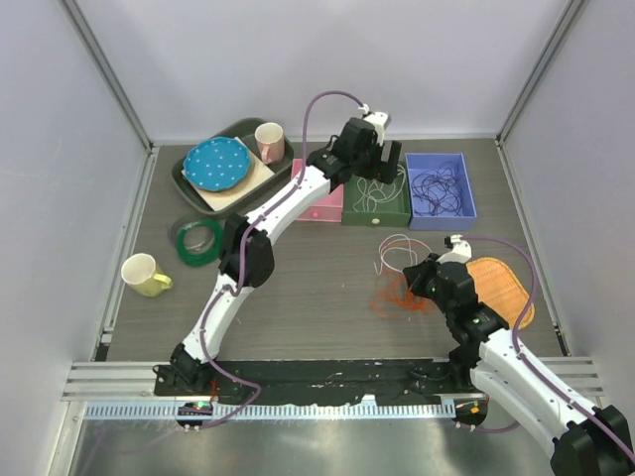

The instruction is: Untangle the cables

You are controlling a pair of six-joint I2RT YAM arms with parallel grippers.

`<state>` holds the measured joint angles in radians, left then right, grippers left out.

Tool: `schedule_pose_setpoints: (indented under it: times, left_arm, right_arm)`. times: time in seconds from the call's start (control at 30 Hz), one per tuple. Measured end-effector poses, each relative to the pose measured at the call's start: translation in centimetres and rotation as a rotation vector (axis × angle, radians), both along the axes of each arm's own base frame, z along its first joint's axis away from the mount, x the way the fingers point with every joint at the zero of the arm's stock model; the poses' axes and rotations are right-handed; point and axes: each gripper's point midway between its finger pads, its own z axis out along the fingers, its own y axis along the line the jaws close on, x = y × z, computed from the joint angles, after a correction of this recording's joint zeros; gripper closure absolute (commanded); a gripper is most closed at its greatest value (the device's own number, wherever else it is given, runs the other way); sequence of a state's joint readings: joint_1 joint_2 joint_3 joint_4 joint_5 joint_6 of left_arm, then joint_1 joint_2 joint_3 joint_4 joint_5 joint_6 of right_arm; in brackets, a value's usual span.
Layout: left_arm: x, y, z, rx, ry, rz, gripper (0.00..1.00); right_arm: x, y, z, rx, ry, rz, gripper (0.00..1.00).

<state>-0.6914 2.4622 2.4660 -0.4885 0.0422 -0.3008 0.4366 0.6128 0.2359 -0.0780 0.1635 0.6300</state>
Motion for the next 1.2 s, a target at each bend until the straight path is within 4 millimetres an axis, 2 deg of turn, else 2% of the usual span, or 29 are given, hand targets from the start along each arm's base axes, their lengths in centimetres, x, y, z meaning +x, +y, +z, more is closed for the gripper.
schedule_pose_setpoints:
  times: [0.1, 0.2, 0.3, 0.4, 0.5, 0.6, 0.7, 0.77, 0.87, 0.97, 1.13, 1.2]
  left_arm:
    - [-1.7, -0.4, -0.5, 0.032, 0.015, -0.021, 0.0]
    - [-3.1, 0.4, 0.2, 0.056, 0.025, -0.033, 0.0]
    - [-5.5, 1.7, 2.6, 0.068, 0.017, -0.055, 0.0]
    - [-8.8, 3.6, 5.4, 0.057, -0.001, -0.08, 0.0]
    - [-13.7, 6.1, 7.6, 0.02, -0.04, -0.109, 0.0]
    - [-18.7, 9.3, 8.2, -0.022, -0.07, -0.13, 0.0]
    - [-22.5, 12.7, 7.5, -0.084, -0.083, -0.111, 0.0]
    - [-24.3, 15.0, 6.1, -0.114, -0.068, -0.075, 0.0]
    - [-25.8, 17.7, 3.7, -0.126, -0.031, 0.007, 0.0]
    - [-26.4, 20.0, 2.0, -0.117, 0.009, 0.113, 0.0]
    - [-25.8, 22.2, 2.0, -0.124, 0.017, 0.258, 0.0]
    - [-25.6, 22.5, 1.7, -0.121, 0.026, 0.291, 0.0]
  right_arm:
    - [0.0, 0.0, -0.1, -0.001, 0.002, -0.001, 0.99]
    - [0.0, -0.1, -0.1, -0.002, 0.001, -0.002, 0.99]
    - [-0.1, -0.1, -0.2, -0.003, 0.005, -0.003, 0.99]
    - [-0.2, -0.1, -0.2, -0.004, 0.007, -0.003, 0.99]
    - [-0.3, 0.1, -0.1, 0.002, 0.006, 0.01, 0.99]
    - [-0.5, 0.9, 0.1, 0.022, 0.002, 0.056, 0.99]
    - [-0.7, 2.6, 0.6, 0.062, -0.017, 0.147, 0.99]
    - [-1.1, 4.1, 0.6, 0.092, -0.021, 0.231, 0.99]
    - [-1.5, 6.1, 0.5, 0.124, -0.01, 0.333, 0.99]
    - [-2.5, 8.1, -0.8, 0.113, 0.033, 0.424, 0.99]
    - [-5.8, 12.6, -3.1, 0.009, 0.095, 0.637, 0.99]
    - [-6.9, 14.6, -3.3, -0.038, 0.095, 0.727, 0.87]
